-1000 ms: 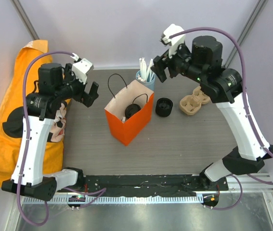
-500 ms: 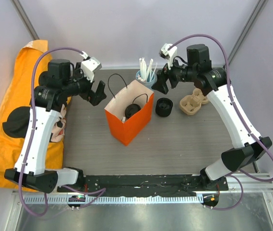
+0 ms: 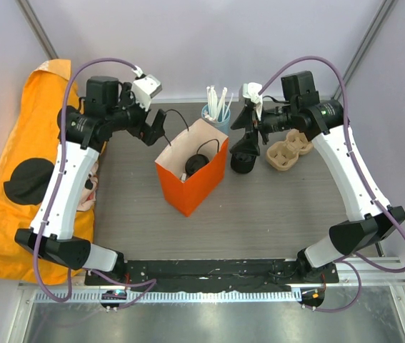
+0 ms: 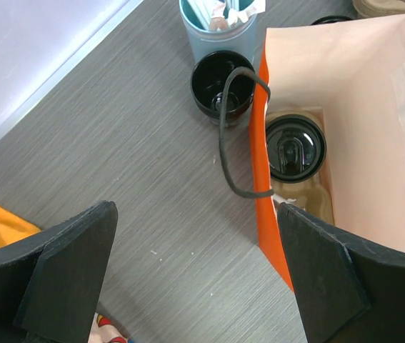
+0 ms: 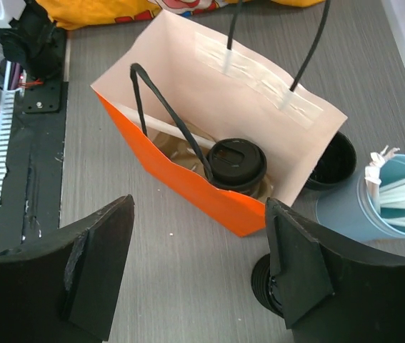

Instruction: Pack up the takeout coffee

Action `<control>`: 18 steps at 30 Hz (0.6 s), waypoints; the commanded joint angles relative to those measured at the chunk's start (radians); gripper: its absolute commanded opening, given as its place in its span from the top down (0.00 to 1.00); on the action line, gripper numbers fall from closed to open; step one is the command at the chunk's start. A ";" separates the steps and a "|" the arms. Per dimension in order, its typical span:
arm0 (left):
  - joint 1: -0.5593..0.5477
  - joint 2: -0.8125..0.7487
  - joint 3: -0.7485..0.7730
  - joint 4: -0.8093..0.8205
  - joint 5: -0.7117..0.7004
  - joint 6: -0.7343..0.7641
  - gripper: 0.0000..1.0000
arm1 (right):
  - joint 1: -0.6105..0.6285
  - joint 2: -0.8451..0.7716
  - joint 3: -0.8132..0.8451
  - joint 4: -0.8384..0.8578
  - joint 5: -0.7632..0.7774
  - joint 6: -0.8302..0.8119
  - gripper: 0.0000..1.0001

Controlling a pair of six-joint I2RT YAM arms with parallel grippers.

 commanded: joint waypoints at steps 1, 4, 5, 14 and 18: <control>-0.017 0.012 0.051 0.034 -0.010 -0.015 0.00 | 0.016 -0.014 0.013 0.059 -0.079 0.013 0.23; -0.022 0.020 0.048 0.040 -0.018 -0.015 0.00 | 0.030 0.008 0.021 0.096 -0.082 0.050 0.23; -0.023 0.021 0.049 0.042 -0.019 -0.017 0.00 | 0.032 0.014 0.021 0.105 -0.082 0.058 0.24; -0.026 0.036 0.048 0.059 -0.048 -0.012 0.00 | 0.094 0.080 0.051 0.127 -0.087 0.090 0.40; -0.026 0.041 0.046 0.059 -0.047 -0.012 0.00 | 0.114 0.094 0.053 0.126 -0.067 0.088 0.50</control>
